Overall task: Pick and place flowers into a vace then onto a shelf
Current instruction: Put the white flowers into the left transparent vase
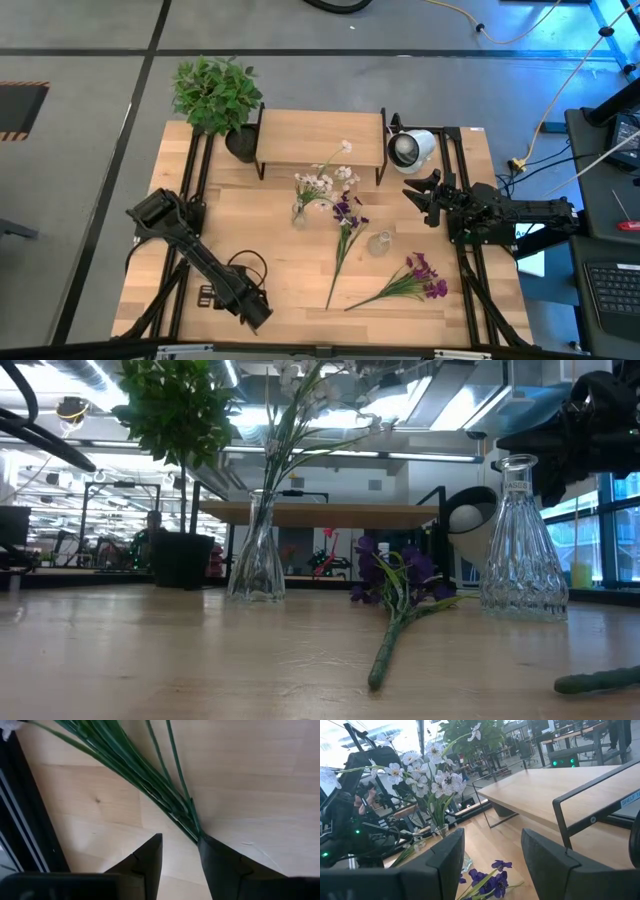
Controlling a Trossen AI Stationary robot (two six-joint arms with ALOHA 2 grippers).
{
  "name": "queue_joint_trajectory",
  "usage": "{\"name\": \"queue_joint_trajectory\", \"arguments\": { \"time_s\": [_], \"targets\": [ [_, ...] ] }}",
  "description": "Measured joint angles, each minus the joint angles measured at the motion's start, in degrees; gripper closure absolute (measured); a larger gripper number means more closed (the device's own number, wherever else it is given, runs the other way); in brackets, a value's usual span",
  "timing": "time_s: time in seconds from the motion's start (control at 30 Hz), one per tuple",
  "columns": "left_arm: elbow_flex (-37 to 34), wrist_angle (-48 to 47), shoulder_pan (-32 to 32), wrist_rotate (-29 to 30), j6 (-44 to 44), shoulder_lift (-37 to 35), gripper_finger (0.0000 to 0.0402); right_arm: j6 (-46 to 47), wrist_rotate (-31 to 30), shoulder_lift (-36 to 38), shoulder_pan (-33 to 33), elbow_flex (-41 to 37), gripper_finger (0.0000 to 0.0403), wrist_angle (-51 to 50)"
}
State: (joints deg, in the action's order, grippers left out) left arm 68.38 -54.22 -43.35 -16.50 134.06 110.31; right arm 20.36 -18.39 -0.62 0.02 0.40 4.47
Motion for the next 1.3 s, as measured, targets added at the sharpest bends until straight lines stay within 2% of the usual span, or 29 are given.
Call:
{"name": "queue_joint_trajectory", "arguments": {
  "time_s": [0.53, 0.8, 1.0, 1.3],
  "targets": [
    [-0.9, 6.8, 1.8, 2.6, 0.7, 0.2, 0.0284, -0.1, 0.0, 0.0, 0.0, 0.0, 0.0205, 0.4],
    [-5.3, 11.6, 1.9, 1.0, -0.2, -0.5, 0.0285, 0.0, 0.0, 0.0, 0.0, 0.0, 0.0205, 0.5],
    [-5.8, 12.9, 2.7, 1.7, -2.1, -0.6, 0.0308, -0.1, 0.0, 0.0, 0.0, 0.0, 0.0205, 0.4],
    [-5.9, 15.1, 3.5, 1.7, -9.3, -0.6, 0.0346, -1.3, 0.0, 0.0, 0.0, 0.0, 0.0205, 0.4]
  ]
}}
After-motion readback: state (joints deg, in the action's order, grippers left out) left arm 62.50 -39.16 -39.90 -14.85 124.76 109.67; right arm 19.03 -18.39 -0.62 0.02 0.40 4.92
